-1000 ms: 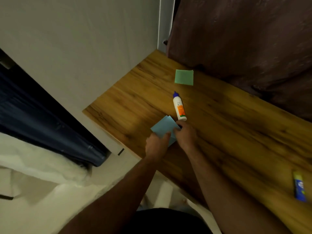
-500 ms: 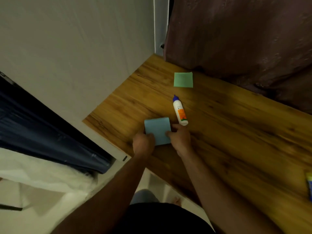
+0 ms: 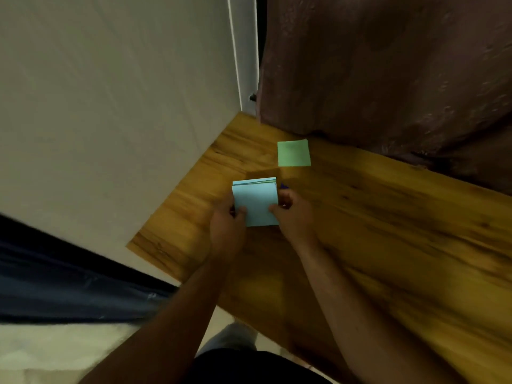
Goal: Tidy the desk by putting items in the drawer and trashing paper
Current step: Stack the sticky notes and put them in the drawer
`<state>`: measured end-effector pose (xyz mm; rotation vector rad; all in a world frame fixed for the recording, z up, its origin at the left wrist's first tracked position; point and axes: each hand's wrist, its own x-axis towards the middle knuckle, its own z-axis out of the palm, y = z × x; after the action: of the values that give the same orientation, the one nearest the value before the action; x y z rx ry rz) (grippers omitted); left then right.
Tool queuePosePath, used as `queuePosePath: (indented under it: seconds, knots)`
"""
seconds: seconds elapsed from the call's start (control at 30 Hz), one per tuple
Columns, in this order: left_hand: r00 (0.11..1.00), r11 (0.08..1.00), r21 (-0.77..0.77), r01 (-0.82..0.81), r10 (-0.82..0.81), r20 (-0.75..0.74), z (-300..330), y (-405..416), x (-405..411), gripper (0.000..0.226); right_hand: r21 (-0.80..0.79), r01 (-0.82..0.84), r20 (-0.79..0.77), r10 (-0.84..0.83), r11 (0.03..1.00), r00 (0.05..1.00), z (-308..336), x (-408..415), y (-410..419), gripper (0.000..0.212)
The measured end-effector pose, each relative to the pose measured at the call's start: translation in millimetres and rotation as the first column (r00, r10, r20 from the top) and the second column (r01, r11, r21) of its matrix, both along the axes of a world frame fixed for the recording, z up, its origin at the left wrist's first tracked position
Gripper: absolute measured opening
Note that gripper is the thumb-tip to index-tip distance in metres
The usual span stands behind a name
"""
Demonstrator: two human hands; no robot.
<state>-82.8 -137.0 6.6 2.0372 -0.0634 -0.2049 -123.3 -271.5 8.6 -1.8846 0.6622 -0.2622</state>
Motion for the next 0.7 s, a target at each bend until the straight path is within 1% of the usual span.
queuePosePath:
  seconds: [0.1,0.23,0.37,0.47,0.53,0.6,0.7]
  knots:
    - [0.997,0.999,0.030,0.023,-0.021,-0.069,4.5,-14.6,37.2,0.040,0.005,0.052,-0.033,-0.052,0.999,0.998,8.7,26.1,-14.9,0.037]
    - [0.985,0.987,0.067,0.148,-0.141,-0.100,3.8,-42.7,86.7,0.039,-0.018,0.104,-0.063,-0.105,0.994,0.993,13.4,57.4,-41.7,0.035]
    - [0.959,0.962,0.049,0.268,-0.261,-0.114,-5.7,-75.8,126.3,0.035,0.051,0.211,-0.113,-0.205,0.976,0.972,7.5,87.6,-67.9,0.036]
    - [0.950,0.960,0.013,0.278,-0.273,-0.154,-13.8,-95.9,145.2,0.031,0.075,0.310,-0.162,-0.295,0.948,0.942,1.5,104.0,-84.0,0.039]
    - [0.941,0.960,-0.012,0.278,-0.275,-0.197,-23.2,-107.6,158.5,0.030,0.043,0.326,-0.170,-0.315,0.944,0.934,-2.1,113.6,-93.9,0.037]
    - [0.928,0.956,-0.013,0.292,-0.286,-0.240,-34.3,-116.2,170.3,0.035,0.001,0.318,-0.182,-0.313,0.948,0.932,-6.2,122.9,-103.0,0.036]
    - [0.910,0.947,-0.026,0.319,-0.314,-0.270,-43.8,-128.2,183.7,0.032,-0.043,0.318,-0.239,-0.319,0.947,0.917,-9.5,138.4,-113.8,0.034]
